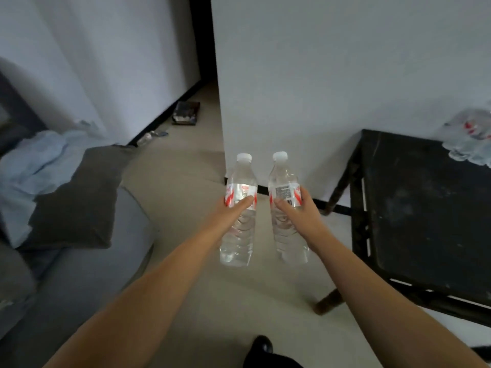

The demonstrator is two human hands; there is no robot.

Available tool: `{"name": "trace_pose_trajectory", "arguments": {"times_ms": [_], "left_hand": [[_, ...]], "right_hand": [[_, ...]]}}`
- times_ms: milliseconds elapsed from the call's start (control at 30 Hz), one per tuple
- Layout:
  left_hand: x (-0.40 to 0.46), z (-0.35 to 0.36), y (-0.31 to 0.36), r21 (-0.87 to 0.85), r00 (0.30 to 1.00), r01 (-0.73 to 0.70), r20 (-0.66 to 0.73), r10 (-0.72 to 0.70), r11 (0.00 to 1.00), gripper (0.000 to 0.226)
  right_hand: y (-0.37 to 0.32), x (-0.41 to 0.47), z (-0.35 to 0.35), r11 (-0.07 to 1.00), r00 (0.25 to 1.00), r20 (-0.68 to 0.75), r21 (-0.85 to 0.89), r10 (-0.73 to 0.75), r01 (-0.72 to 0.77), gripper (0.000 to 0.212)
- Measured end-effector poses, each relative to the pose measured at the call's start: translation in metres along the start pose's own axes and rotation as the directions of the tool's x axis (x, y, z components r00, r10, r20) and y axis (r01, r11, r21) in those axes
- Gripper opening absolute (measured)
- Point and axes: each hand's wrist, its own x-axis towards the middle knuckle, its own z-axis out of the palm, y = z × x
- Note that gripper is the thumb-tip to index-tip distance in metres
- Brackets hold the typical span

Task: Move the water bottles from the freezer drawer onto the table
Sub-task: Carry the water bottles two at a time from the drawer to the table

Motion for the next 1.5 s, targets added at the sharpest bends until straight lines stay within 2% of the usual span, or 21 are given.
{"name": "trace_pose_trajectory", "arguments": {"times_ms": [133, 233, 333, 433, 500, 567, 667, 900, 1033, 1200, 1300, 1367, 1433, 1500], "left_hand": [[0.056, 0.038, 0.039, 0.008, 0.997, -0.031, 0.076, 0.030, 0.999, 0.073], [0.105, 0.063, 0.060, 0.041, 0.990, -0.027, 0.140, 0.021, 0.999, 0.089], [0.161, 0.090, 0.074, 0.069, 0.979, -0.030, 0.204, 0.015, 0.997, 0.083], [0.214, 0.115, 0.091, 0.111, 0.958, -0.019, 0.286, -0.013, 0.994, 0.096], [0.246, 0.131, 0.106, 0.119, 0.939, -0.036, 0.345, -0.008, 0.992, 0.076], [0.288, 0.149, 0.122, 0.139, 0.916, -0.060, 0.401, -0.001, 0.988, 0.057], [0.341, 0.174, 0.154, 0.185, 0.874, -0.117, 0.486, 0.013, 0.976, 0.047], [0.417, 0.249, 0.199, 0.246, 0.767, -0.139, 0.639, -0.053, 0.959, 0.056], [0.433, 0.307, 0.195, 0.308, 0.710, -0.173, 0.698, -0.099, 0.935, 0.044], [0.462, 0.393, 0.195, 0.367, 0.662, -0.194, 0.733, -0.154, 0.910, 0.057], [0.484, 0.447, 0.206, 0.372, 0.658, -0.249, 0.742, -0.126, 0.894, 0.059], [0.498, 0.489, 0.216, 0.372, 0.653, -0.270, 0.749, -0.115, 0.888, 0.047], [0.506, 0.523, 0.231, 0.346, 0.618, -0.292, 0.780, -0.100, 0.892, 0.031], [0.518, 0.568, 0.242, 0.304, 0.576, -0.313, 0.814, -0.075, 0.900, 0.031]], "right_hand": [[-0.005, 0.056, -0.032, 1.000, 0.998, -0.065, 0.010, 0.020, -0.019, 0.034], [-0.006, 0.096, -0.053, 0.999, 0.991, -0.130, 0.001, 0.035, -0.036, 0.037], [-0.002, 0.135, -0.073, 0.999, 0.977, -0.206, 0.002, 0.050, -0.051, 0.046], [0.001, 0.176, -0.089, 0.998, 0.961, -0.271, 0.032, 0.062, -0.056, 0.052], [-0.003, 0.204, -0.098, 0.997, 0.946, -0.317, 0.042, 0.071, -0.061, 0.052], [-0.006, 0.237, -0.107, 0.997, 0.920, -0.388, 0.057, 0.064, -0.046, 0.051], [-0.015, 0.277, -0.123, 0.994, 0.870, -0.484, 0.102, 0.091, -0.047, 0.056], [-0.017, 0.328, -0.159, 0.983, 0.721, -0.671, 0.165, 0.175, -0.084, 0.055], [0.004, 0.341, -0.194, 0.970, 0.632, -0.737, 0.195, 0.241, -0.143, 0.060], [0.033, 0.369, -0.264, 0.948, 0.516, -0.796, 0.247, 0.318, -0.202, 0.066], [0.044, 0.396, -0.314, 0.938, 0.494, -0.799, 0.273, 0.344, -0.212, 0.060], [0.050, 0.414, -0.353, 0.930, 0.482, -0.797, 0.274, 0.363, -0.247, 0.060], [0.051, 0.429, -0.385, 0.925, 0.478, -0.799, 0.250, 0.365, -0.287, 0.063], [0.058, 0.441, -0.426, 0.923, 0.459, -0.816, 0.220, 0.352, -0.316, 0.070]]}}
